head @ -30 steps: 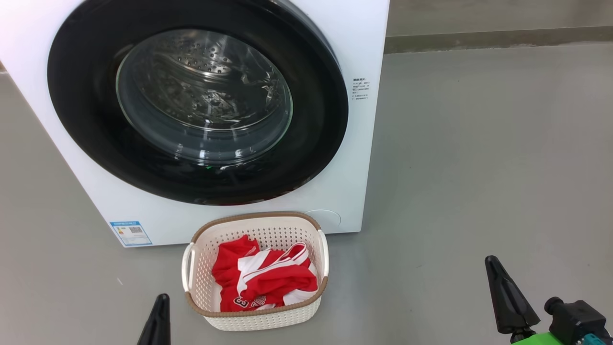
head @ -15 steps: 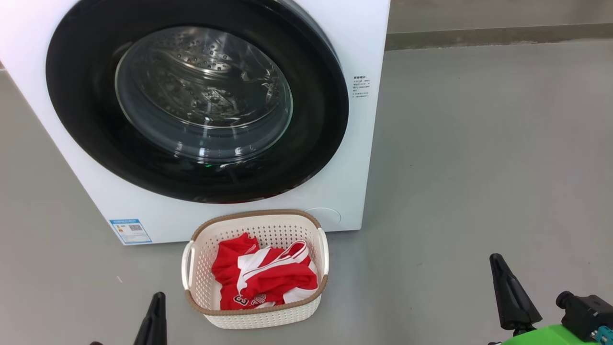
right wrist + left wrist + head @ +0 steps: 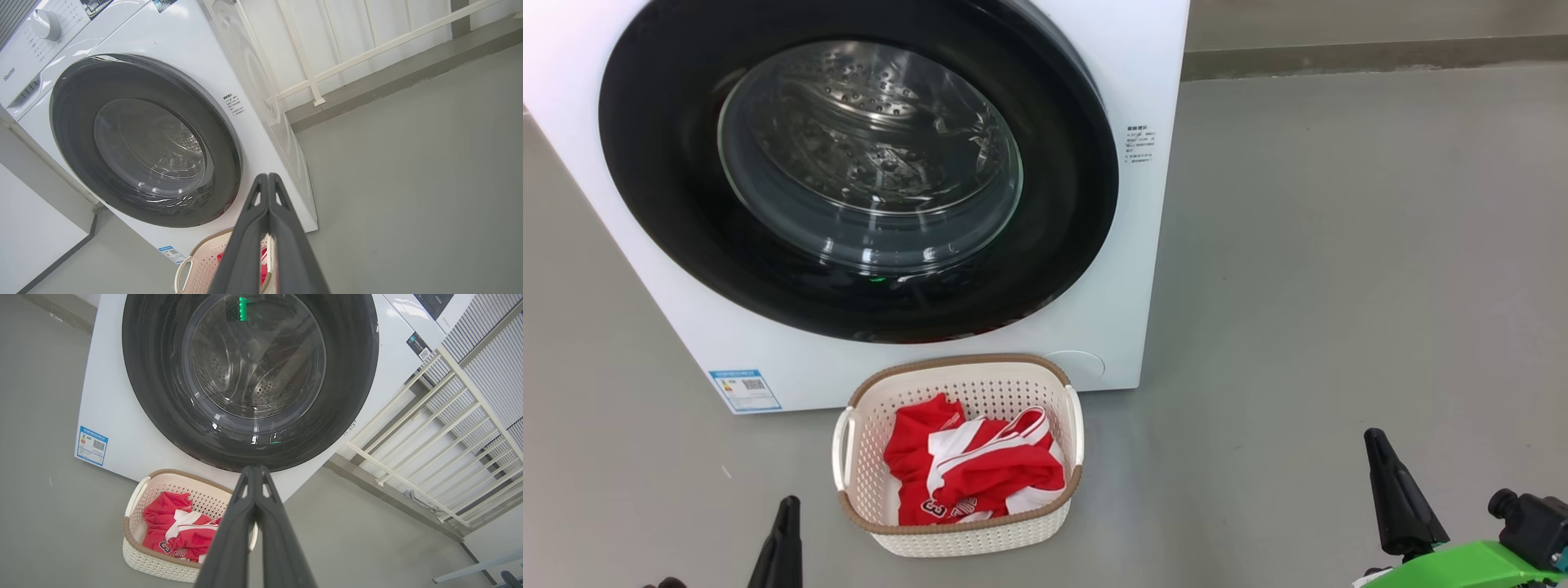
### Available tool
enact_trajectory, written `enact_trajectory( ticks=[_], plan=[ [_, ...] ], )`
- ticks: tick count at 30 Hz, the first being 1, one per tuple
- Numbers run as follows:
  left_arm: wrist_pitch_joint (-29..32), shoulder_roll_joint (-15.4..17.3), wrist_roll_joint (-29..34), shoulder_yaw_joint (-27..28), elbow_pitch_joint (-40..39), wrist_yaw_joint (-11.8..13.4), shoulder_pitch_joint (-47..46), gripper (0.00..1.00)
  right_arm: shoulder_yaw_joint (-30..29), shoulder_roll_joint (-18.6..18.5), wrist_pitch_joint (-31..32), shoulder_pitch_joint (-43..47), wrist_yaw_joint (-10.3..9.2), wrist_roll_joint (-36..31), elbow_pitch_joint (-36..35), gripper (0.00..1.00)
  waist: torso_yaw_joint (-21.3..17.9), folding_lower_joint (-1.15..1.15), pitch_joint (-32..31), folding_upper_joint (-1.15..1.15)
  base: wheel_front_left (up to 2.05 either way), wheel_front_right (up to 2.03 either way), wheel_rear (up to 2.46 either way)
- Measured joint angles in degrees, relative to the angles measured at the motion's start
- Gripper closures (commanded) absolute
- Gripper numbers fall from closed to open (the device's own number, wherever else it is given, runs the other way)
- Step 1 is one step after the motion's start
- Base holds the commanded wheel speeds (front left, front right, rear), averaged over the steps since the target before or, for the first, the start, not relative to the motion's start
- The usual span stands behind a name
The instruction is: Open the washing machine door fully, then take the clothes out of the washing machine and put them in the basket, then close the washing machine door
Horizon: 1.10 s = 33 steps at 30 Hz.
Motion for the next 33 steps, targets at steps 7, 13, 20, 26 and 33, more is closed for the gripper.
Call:
enact_trajectory(
  ticks=[7,13,20,26,33],
  plan=[
    [0.9,0.0,-4.5,0.2,0.8,-0.5,-0.9,1.00,-0.1,-0.1,1.0,-1.2,-0.01,4.6,0.6,1.00,0.0,0.00,0.2,0.00,0.00,0.00,0.00],
    [2.1,0.0,-8.3,0.4,1.3,-0.5,-1.1,1.00,-0.2,-0.2,2.0,-1.3,-0.01,8.7,1.0,1.00,0.0,0.00,0.4,0.00,0.00,0.00,0.00],
    [3.3,0.0,-12.6,0.6,1.9,-0.9,-2.2,1.00,-0.4,-0.3,3.0,-2.2,-0.02,13.5,1.6,1.00,0.1,0.00,0.5,0.00,0.00,0.00,0.00],
    [4.0,0.1,-16.3,0.8,2.6,-0.9,-2.4,1.00,-0.6,-0.3,4.1,-2.6,-0.02,17.6,2.1,1.00,0.1,0.00,0.7,0.00,0.00,0.00,0.00],
    [5.4,0.1,-20.6,1.1,3.2,-1.0,-3.4,1.00,-1.0,-0.4,5.2,-3.5,-0.04,22.3,2.6,1.00,0.1,0.00,0.9,0.00,0.00,0.00,0.00]
  ],
)
